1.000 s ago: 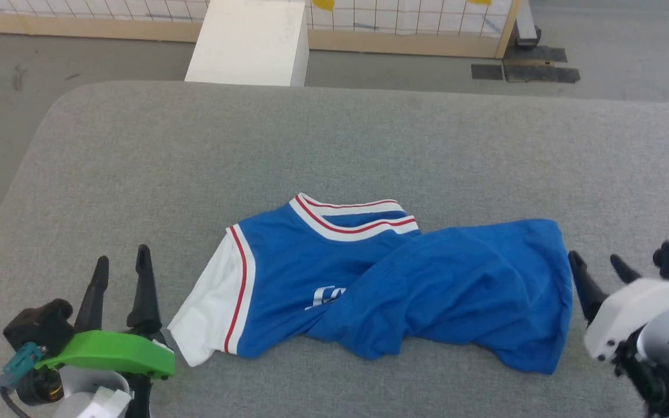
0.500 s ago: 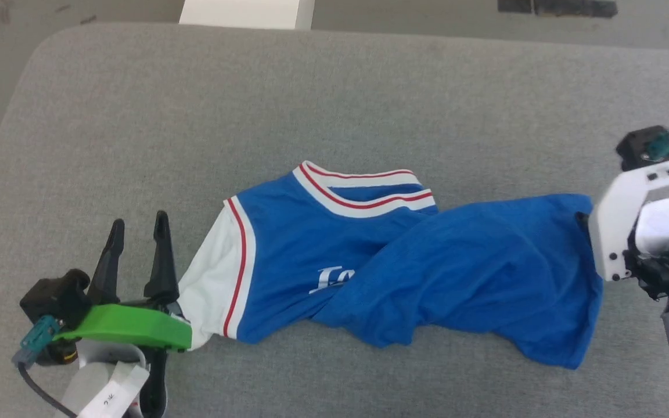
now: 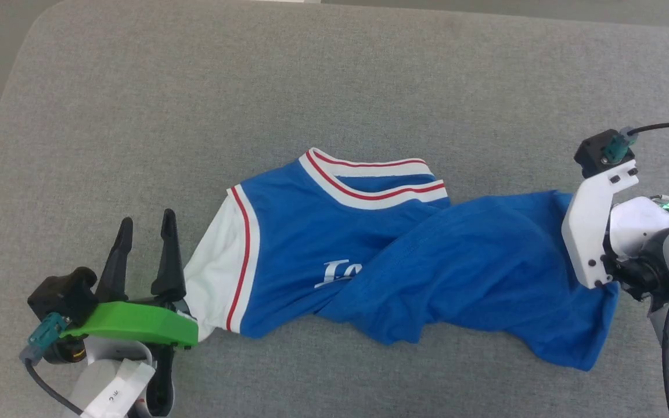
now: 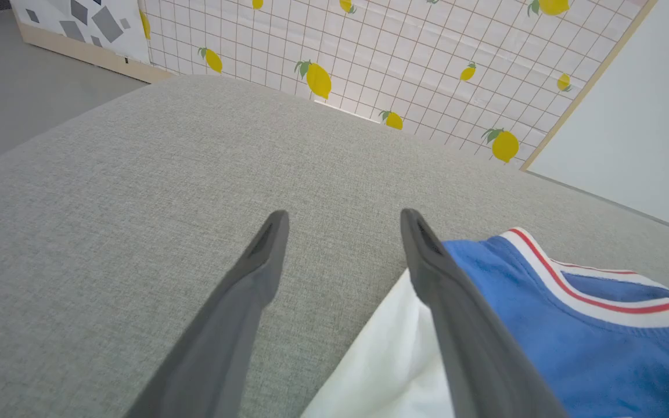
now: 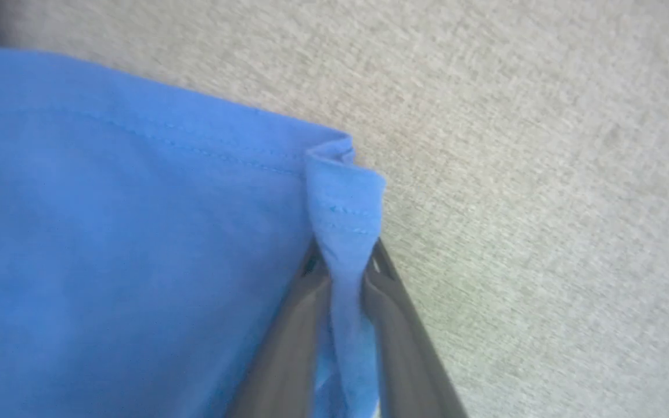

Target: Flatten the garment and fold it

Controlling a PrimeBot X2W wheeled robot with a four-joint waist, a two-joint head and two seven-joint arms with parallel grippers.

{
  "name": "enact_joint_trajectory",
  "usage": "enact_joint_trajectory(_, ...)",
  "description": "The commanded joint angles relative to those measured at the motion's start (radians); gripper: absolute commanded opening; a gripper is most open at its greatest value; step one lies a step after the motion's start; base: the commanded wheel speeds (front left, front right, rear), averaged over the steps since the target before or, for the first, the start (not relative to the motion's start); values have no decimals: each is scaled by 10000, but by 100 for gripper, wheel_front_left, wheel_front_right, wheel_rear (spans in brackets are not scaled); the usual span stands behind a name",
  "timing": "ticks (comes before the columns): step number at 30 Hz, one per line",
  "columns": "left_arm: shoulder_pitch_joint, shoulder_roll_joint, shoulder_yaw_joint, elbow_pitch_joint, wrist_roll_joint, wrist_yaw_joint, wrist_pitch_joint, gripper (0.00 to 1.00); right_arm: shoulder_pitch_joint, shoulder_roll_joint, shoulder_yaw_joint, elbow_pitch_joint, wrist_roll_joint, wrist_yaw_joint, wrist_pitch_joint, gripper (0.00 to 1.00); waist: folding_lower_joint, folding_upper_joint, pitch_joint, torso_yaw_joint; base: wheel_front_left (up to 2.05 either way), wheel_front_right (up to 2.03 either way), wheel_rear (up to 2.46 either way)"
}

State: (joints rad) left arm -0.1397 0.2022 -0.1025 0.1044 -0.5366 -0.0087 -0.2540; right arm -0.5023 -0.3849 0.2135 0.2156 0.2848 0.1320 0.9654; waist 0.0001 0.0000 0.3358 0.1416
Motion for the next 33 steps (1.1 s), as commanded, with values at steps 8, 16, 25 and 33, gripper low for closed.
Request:
enact_joint_trajectory(8, 96, -130, 231, 180, 46, -172, -77, 100, 844, 296, -795, -1316, 1220, -13, -1286, 0, -1, 0, -1044, -674, 0, 0, 0)
enact_joint_trajectory(16, 425, -118, 286, 271, -30, -142, -42, 100, 4161, 258, -1445, -3468, 2600, -13, -49, 0, -1, 0, -1796, -1275, 0, 0, 0)
enact_joint_trajectory(25, 467, -137, 175, 209, -112, -93, 109, 100, 6832, 923, -1712, -3600, 2801, -13, 1281, 0, -1, 0, -1888, -1333, 0, 0, 0)
enact_joint_trajectory(33, 593, -86, 202, 267, -205, -41, 138, 100, 6279, 1311, -2079, -3756, 2865, -13, -28, 100, -1, 0, -1955, -1222, 0, 0, 0)
